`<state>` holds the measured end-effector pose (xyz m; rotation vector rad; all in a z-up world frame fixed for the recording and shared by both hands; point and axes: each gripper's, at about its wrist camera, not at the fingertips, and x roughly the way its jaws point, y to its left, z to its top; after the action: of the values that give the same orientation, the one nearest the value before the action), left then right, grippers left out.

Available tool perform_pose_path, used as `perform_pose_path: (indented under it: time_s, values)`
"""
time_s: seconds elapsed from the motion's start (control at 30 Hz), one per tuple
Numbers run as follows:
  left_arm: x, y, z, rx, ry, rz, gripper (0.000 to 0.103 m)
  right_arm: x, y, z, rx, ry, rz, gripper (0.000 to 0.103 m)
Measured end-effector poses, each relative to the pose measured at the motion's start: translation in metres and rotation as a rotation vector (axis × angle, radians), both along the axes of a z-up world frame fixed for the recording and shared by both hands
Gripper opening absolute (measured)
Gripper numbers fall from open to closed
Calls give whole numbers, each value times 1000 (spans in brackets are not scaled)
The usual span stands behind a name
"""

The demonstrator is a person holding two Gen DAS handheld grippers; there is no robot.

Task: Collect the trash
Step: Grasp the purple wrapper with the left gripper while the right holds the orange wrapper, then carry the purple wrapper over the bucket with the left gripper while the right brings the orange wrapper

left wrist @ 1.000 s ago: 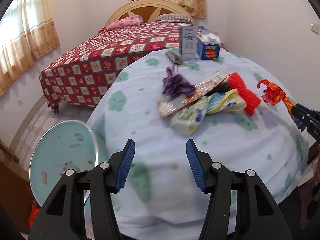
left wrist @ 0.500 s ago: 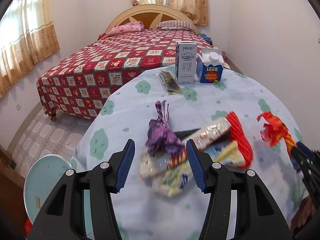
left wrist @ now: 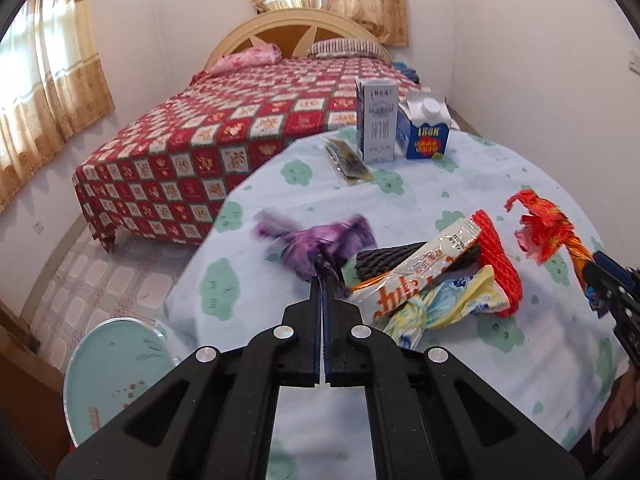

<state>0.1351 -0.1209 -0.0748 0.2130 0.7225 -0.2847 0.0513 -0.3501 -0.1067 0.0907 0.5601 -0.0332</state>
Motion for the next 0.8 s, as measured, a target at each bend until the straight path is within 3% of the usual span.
perform_pose_path:
  time_s: [0.53, 0.8]
  values:
    - [-42, 92, 38, -67, -74, 72, 0, 15, 70, 25, -33, -45, 114, 21]
    - [-50, 127, 40, -71, -83, 133, 0, 28, 104, 27, -56, -41, 171, 21]
